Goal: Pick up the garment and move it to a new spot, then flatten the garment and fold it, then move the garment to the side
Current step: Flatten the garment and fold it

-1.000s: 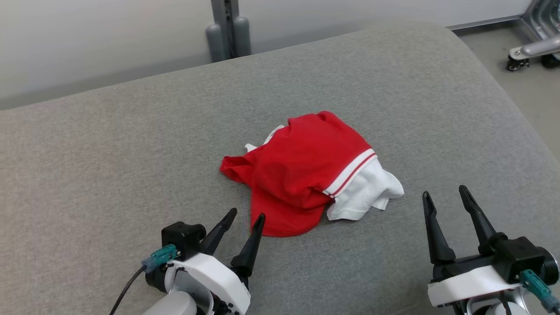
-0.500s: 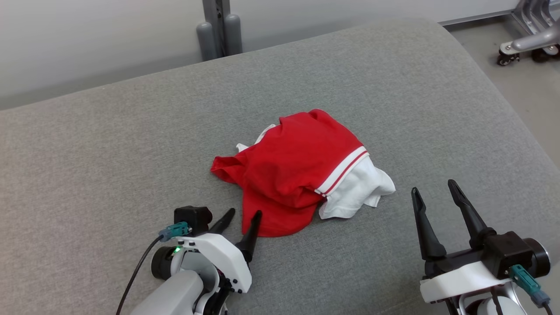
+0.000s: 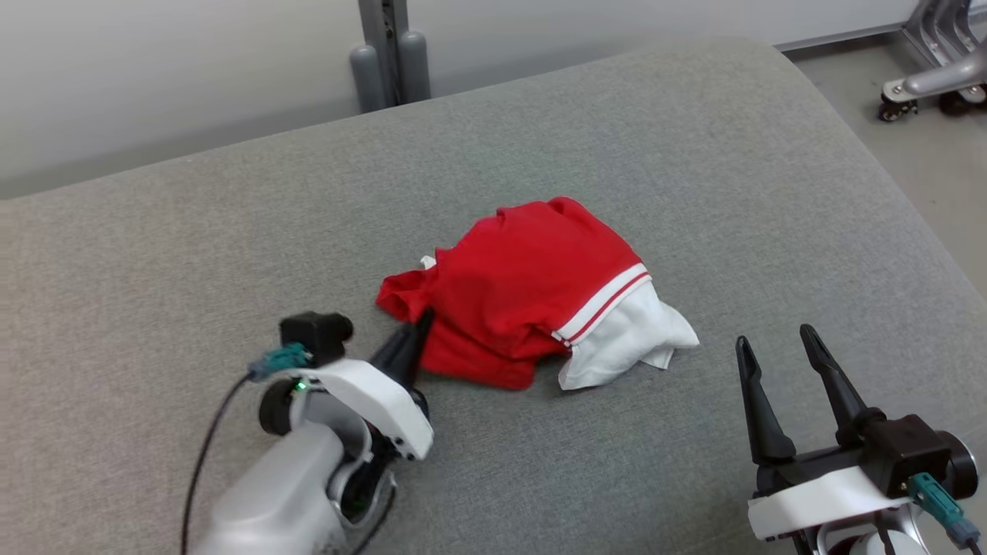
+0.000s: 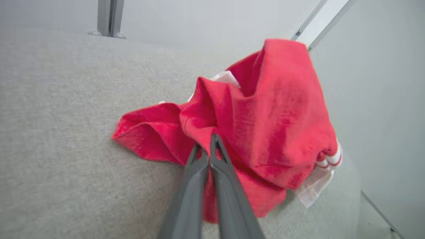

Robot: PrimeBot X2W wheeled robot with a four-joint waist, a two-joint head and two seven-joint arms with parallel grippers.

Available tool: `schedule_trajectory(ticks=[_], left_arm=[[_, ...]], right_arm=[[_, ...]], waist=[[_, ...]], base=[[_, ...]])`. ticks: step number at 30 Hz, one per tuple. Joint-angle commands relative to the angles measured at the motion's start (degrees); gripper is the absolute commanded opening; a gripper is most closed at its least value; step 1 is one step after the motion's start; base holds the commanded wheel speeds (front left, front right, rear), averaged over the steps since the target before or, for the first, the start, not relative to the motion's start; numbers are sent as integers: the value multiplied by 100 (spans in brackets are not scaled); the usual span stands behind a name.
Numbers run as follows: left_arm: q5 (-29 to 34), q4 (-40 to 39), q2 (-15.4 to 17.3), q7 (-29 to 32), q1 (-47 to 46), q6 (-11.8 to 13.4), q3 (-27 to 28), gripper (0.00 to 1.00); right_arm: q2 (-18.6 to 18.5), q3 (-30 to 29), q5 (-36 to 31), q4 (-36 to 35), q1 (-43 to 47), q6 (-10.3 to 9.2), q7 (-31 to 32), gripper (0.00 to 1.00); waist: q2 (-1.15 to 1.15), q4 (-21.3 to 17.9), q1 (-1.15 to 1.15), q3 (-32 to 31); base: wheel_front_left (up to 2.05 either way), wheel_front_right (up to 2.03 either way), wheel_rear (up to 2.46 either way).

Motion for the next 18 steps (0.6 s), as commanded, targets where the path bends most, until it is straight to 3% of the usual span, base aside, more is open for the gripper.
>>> schedule_trajectory(ticks=[1,6,11,18], left_arm=[[80,-170,139,-40,-19,48,108,0],[513,-1597,743,-69,360,321,512,0],[815,-3611,1362,-14,853,844,647,0],[1218,-5713,2192,585,1600,1981,621,0]], right_arm=[[-28,-11,30,3,72,1,-2,100],[-27,-14,115,35,193,1,-3,100],[-28,-85,67,61,294,1,-2,100],[-28,-115,14,79,408,1,-3,100]], waist=[[0,79,0,-54],[0,280,0,-173],[0,489,0,-330],[0,724,0,-537]], base=[[0,0,0],[0,0,0],[0,0,0],[0,0,0]])
